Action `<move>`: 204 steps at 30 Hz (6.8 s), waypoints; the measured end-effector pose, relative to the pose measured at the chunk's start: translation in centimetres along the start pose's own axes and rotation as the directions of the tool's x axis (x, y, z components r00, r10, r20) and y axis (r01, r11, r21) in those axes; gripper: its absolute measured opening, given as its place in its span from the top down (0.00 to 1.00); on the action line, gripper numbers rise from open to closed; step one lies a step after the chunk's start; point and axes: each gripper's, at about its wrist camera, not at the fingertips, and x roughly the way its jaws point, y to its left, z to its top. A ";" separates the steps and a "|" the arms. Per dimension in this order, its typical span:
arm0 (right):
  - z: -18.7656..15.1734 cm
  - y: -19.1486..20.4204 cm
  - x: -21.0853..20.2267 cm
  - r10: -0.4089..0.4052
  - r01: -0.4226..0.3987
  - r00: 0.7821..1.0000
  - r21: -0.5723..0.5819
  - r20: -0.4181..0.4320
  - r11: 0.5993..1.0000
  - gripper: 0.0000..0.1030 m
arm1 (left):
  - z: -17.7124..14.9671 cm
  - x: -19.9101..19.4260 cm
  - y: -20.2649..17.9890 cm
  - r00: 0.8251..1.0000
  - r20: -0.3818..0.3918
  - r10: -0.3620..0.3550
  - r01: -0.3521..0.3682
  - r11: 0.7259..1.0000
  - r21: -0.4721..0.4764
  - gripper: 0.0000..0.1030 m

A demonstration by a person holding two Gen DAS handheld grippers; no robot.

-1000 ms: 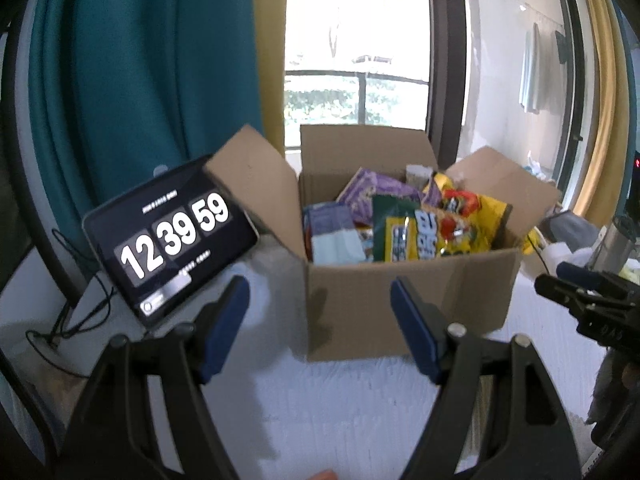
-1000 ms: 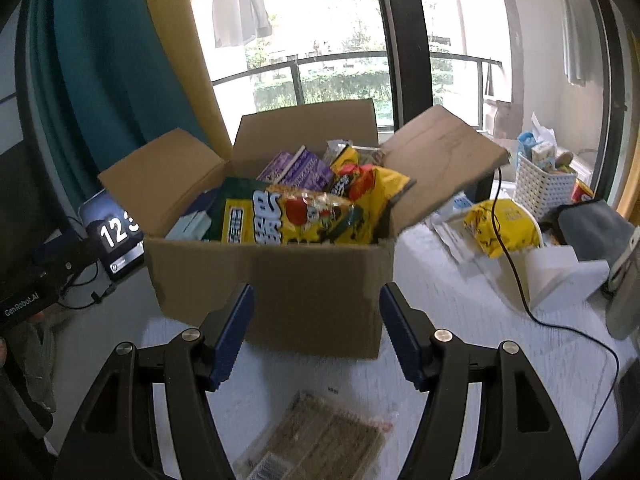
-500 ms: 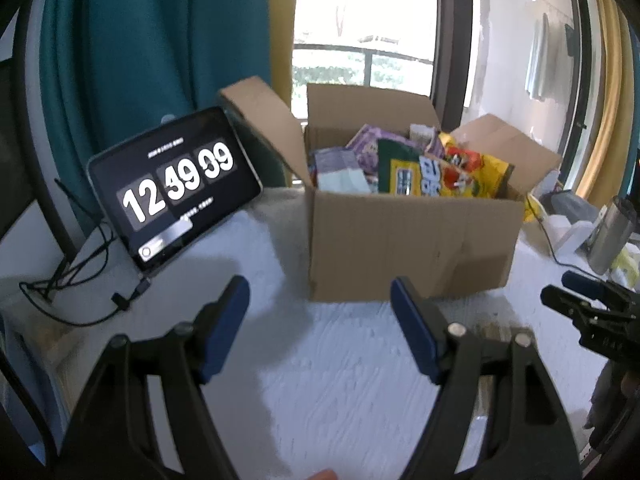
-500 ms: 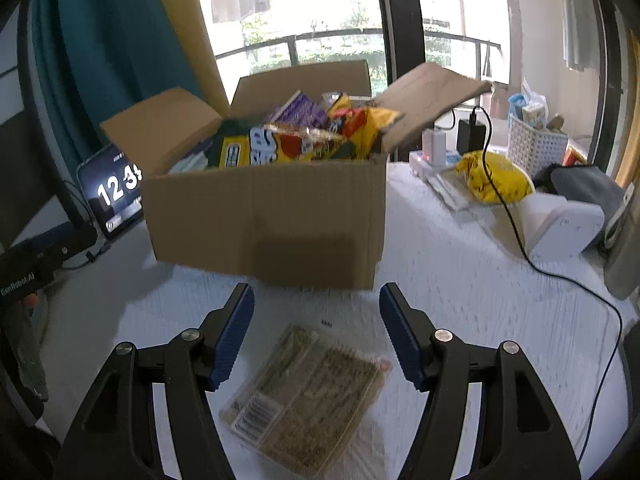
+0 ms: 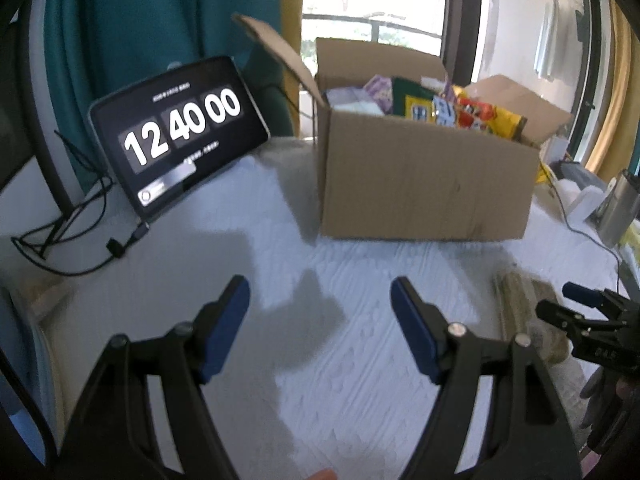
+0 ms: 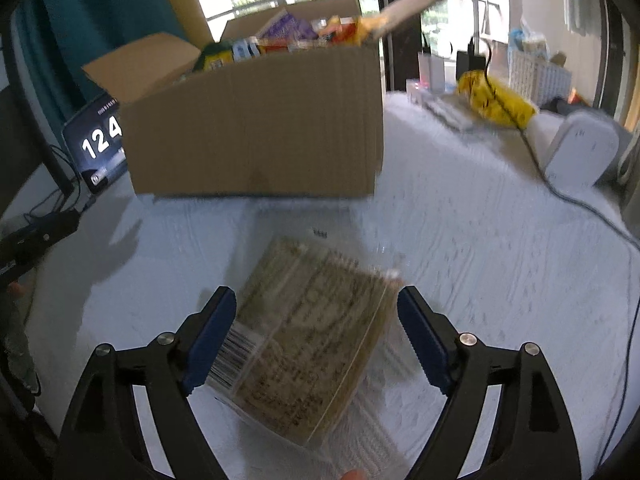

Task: Organize snacks

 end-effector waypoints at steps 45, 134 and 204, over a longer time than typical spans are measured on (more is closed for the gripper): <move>5.4 3.8 -3.9 0.023 -0.008 0.992 -0.116 0.122 0.993 0.15 | 1.9 -0.3 0.5 0.998 0.055 0.030 -0.032 0.999 0.035 0.28; 10.9 6.4 -12.3 0.027 0.060 0.931 -0.227 0.363 0.972 0.12 | 5.4 -11.7 -3.1 0.926 0.376 -0.037 0.040 0.999 0.000 0.06; 7.9 5.7 -22.5 -0.035 0.150 0.845 -0.174 0.533 0.973 0.12 | 6.1 -19.6 -5.8 0.836 0.549 -0.008 0.005 1.000 0.006 0.06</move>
